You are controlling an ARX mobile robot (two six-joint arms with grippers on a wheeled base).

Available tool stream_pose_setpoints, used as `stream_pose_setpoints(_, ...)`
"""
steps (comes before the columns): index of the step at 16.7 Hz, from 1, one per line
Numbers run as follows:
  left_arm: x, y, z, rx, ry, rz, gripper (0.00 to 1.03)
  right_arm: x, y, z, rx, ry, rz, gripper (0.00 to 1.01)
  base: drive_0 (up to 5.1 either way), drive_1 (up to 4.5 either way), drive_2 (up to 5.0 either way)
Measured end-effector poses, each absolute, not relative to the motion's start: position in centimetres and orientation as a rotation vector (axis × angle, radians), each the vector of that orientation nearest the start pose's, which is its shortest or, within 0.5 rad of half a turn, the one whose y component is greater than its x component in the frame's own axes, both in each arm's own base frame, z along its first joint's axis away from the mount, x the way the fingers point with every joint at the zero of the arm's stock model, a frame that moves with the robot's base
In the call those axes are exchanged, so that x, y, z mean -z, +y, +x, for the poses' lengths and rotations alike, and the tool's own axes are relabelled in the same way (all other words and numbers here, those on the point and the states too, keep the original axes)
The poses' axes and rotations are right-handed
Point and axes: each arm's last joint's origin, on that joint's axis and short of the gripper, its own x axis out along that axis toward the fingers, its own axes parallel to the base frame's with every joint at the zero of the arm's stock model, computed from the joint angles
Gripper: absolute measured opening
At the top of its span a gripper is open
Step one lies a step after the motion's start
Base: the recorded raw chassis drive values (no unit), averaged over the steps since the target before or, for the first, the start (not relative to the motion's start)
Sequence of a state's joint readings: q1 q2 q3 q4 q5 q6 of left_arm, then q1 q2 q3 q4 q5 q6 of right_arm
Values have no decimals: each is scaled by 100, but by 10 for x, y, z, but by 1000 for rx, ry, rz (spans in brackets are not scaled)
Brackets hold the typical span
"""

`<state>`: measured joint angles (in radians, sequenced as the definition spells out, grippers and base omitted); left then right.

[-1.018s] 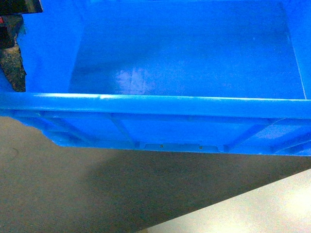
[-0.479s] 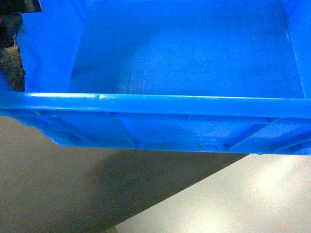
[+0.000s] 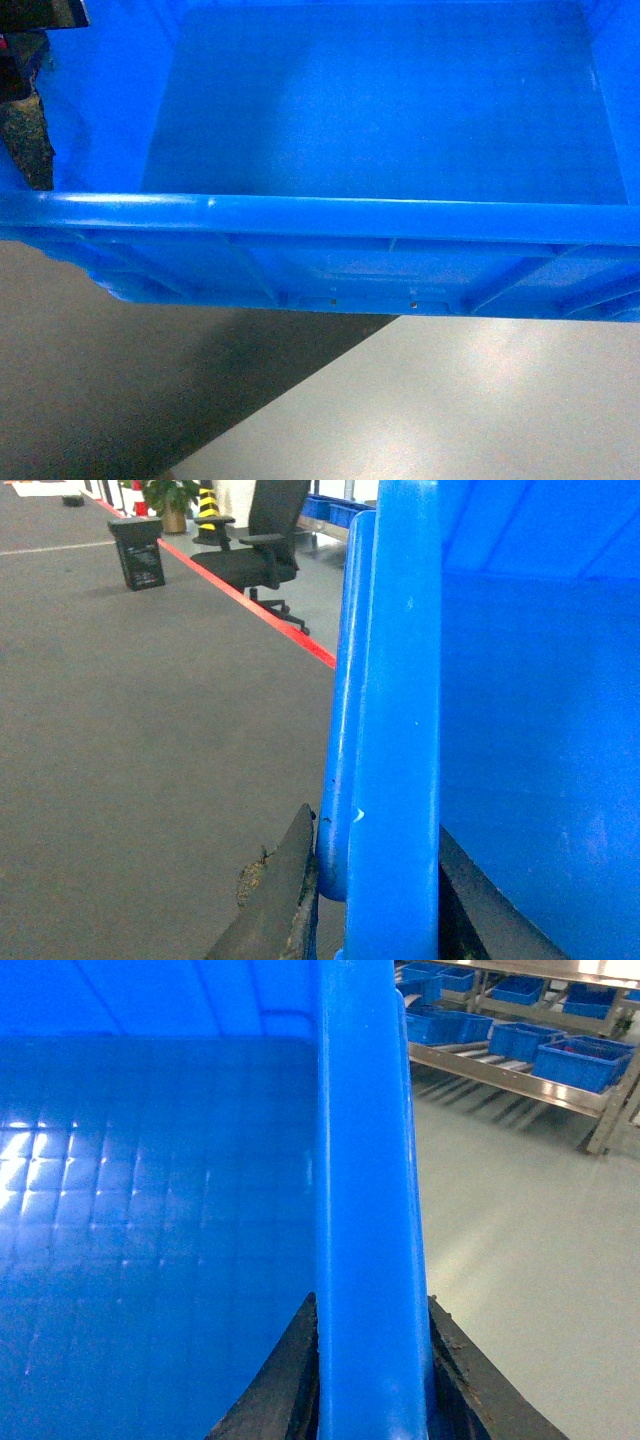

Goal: Place box next to blue box on left shelf

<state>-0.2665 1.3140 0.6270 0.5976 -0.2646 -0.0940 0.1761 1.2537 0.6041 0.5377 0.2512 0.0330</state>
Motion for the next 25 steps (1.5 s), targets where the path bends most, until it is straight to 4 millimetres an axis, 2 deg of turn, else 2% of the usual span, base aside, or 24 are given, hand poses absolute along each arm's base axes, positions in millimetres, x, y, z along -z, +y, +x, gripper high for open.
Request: stream_pose_setpoints(25,-241,-65,268,-2,85,-70,19,-243,39,261,77,107,9,22,-161,-161,-161)
